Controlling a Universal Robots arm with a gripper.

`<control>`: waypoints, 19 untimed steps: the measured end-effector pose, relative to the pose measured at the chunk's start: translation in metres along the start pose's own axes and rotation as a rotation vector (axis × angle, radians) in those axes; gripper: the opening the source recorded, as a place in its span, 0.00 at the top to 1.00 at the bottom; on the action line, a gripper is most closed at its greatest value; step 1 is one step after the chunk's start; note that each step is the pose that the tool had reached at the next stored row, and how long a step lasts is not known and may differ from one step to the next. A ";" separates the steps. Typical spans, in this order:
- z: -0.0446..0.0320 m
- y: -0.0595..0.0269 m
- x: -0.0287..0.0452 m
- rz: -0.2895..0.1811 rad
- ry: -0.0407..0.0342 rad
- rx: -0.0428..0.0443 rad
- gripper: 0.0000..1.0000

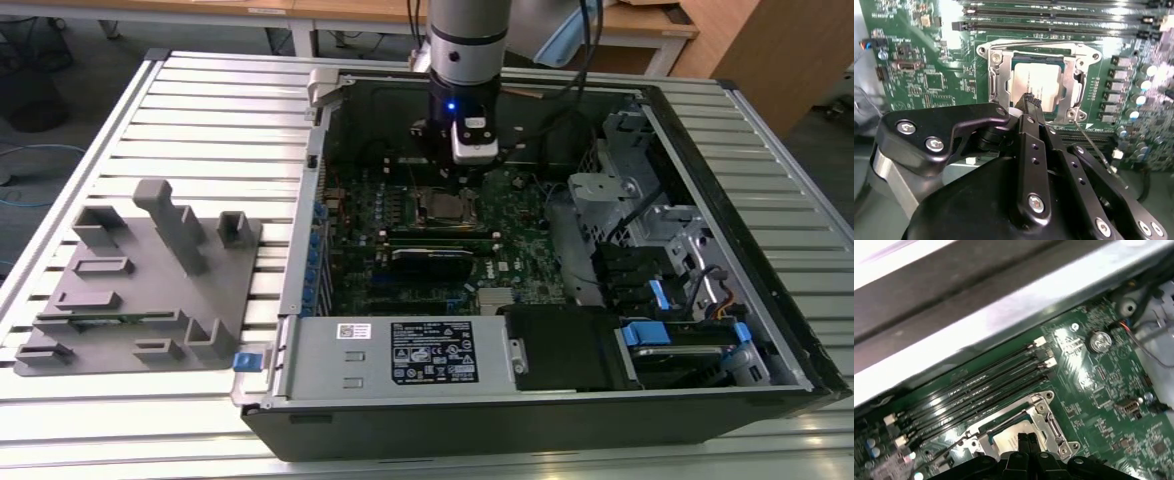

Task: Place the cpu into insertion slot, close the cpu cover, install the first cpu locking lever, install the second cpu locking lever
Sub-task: 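Close the cpu cover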

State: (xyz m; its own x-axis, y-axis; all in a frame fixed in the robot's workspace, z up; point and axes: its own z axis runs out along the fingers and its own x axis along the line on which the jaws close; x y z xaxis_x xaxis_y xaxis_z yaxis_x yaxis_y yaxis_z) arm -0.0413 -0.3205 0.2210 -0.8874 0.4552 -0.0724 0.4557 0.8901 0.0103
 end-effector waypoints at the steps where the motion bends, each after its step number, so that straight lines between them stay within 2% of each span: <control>1: 0.0001 0.0000 0.0000 -0.019 0.0002 -0.0003 0.89; 6: 0.0004 0.0000 0.0000 -0.101 0.0018 0.0034 0.89; 13: 0.0010 0.0000 0.0000 -0.210 0.0030 0.0145 0.89; 19: 0.0017 -0.0001 0.0001 -0.309 0.0031 0.0164 0.89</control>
State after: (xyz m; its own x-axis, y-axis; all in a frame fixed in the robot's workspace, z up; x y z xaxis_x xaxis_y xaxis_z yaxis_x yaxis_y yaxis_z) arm -0.0414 -0.3206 0.2193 -0.9844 0.1631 -0.0666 0.1652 0.9859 -0.0278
